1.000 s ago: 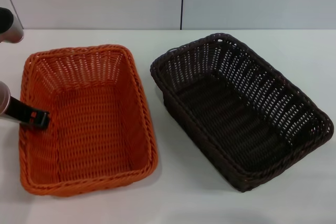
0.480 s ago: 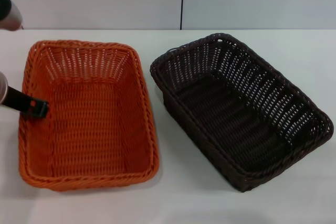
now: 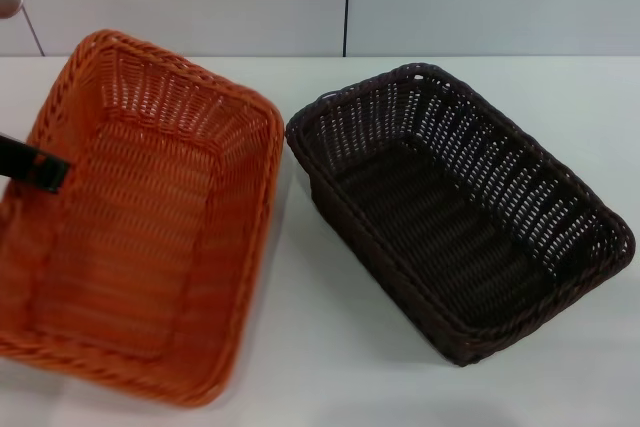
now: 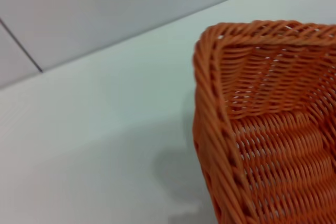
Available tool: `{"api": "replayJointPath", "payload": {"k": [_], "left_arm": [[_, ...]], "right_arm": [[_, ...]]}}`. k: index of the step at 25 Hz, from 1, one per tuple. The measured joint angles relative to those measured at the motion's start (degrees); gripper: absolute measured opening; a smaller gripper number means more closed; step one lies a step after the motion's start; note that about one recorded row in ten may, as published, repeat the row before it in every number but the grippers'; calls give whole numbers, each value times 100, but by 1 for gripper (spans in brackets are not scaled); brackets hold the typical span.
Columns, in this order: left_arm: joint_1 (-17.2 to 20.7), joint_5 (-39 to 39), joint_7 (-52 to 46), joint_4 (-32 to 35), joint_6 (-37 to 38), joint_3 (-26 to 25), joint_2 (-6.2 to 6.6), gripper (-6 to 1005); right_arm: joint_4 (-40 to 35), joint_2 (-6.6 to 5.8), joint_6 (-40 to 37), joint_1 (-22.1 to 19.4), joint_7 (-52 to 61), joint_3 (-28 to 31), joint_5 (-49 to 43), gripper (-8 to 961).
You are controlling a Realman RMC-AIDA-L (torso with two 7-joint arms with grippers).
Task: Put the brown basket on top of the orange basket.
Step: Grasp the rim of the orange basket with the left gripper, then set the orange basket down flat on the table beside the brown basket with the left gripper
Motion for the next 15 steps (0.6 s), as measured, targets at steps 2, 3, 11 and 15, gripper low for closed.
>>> {"api": "replayJointPath", "payload": {"k": [2, 3, 11, 15], "left_arm": [[31, 1, 117, -83, -31, -1, 8, 186], [77, 3, 296, -218, -64, -5, 16, 179], [211, 13, 1042, -859, -245, -295, 42, 154], [225, 11, 1383, -1009, -333, -284, 40, 153]], "right_arm": [[4, 0, -10, -1, 1, -3, -5, 760], [20, 1, -52, -1, 3, -6, -9, 760], [155, 6, -589, -31, 14, 28, 16, 760], [225, 3, -658, -63, 13, 56, 12, 760]]}}
